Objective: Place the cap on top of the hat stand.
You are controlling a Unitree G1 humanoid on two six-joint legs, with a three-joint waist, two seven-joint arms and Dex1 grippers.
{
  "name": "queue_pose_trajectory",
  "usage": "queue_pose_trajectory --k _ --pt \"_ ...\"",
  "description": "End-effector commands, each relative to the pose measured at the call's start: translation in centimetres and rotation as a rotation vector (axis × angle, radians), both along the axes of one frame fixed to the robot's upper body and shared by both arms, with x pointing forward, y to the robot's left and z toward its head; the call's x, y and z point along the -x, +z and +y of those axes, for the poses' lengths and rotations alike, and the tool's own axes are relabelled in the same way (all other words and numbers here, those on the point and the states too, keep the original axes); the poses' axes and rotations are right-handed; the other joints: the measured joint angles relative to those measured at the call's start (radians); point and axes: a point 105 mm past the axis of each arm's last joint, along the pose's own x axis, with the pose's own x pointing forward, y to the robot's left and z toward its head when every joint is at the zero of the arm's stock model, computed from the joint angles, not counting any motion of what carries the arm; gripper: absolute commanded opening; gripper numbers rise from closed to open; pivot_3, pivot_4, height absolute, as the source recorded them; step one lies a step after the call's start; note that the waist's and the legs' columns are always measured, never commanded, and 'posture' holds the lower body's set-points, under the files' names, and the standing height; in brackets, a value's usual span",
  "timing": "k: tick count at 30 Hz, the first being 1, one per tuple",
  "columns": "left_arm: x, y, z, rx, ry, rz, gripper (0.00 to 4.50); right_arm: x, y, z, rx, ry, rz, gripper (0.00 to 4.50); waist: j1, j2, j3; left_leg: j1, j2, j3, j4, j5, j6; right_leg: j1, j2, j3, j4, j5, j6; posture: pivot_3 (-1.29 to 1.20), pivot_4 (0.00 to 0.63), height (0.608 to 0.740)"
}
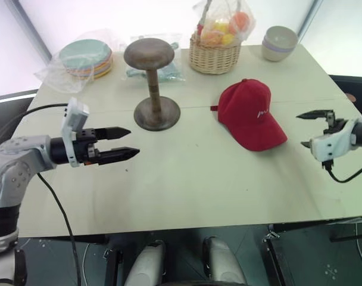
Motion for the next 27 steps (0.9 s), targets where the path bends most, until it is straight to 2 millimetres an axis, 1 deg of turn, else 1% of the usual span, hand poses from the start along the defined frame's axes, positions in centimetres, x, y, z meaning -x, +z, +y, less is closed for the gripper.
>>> queue_pose_trajectory --k 1,7,11,15,19,24,26,27 --pt "0.2 1.1 0.0 0.015 0.02 -0.062 4.5 -0.2 0.4 0.7 0.008 0.068 -0.06 4.47 -0.001 0.0 0.0 0.0 0.0 0.0 0.0 0.0 0.0 0.0 0.0 0.0 0.0 0.0 0.0 0.0 0.15 0.74" --pt "0.5 1.0 -0.1 0.016 0.04 -0.072 4.5 -0.1 -2.3 1.9 0.025 0.163 -0.047 4.47 -0.003 0.0 0.0 0.0 0.0 0.0 0.0 0.0 0.0 0.0 0.001 0.001 0.0 0.0 0.0 0.0 0.15 0.74" --pt "0.6 1.0 -0.1 0.022 0.055 -0.076 4.5 -0.8 -3.4 3.2 0.032 0.227 -0.097 4.47 -0.003 0.0 0.0 0.0 0.0 0.0 0.0 0.0 0.0 0.0 0.001 0.001 0.0 0.0 0.0 0.0 0.15 0.74" --pt "0.5 1.1 -0.2 0.032 0.069 -0.078 4.5 -1.8 -3.9 4.2 0.057 0.293 -0.177 4.47 -0.004 0.0 0.0 0.0 0.001 0.0 0.0 0.001 -0.001 0.0 0.002 0.001 0.0 0.0 0.0 0.0 0.15 0.74" --pt "0.6 1.1 -0.4 0.038 0.076 -0.078 4.5 -3.0 -4.1 5.7 0.076 0.352 -0.243 4.47 -0.018 -0.001 0.0 0.001 0.001 0.0 -0.001 0.001 -0.002 0.0 0.002 0.002 0.0 0.0 0.0 0.0 0.15 0.74" --pt "0.6 1.2 -0.4 0.041 0.093 -0.081 4.5 -3.6 -4.2 7.7 0.077 0.443 -0.28 4.47 -0.027 -0.001 0.0 0.001 0.001 -0.001 -0.002 0.001 -0.002 0.0 0.003 0.002 0.0 0.0 0.0 0.0 0.15 0.74" --pt "0.6 1.2 -0.3 0.042 0.102 -0.082 4.5 -3.6 -4.4 8.5 0.08 0.498 -0.284 3.97 -0.027 0.0 0.0 0.001 0.001 -0.001 -0.002 0.001 -0.002 0.0 0.003 0.002 0.0 0.0 0.0 0.0 0.15 0.74" --pt "0.6 1.2 -0.3 0.043 0.105 -0.082 4.5 -3.5 -4.5 8.7 0.08 0.516 -0.283 3.59 -0.027 0.0 0.0 0.001 0.001 -0.001 -0.002 0.001 -0.003 0.0 0.003 0.002 0.0 0.0 0.0 0.0 0.15 0.74"
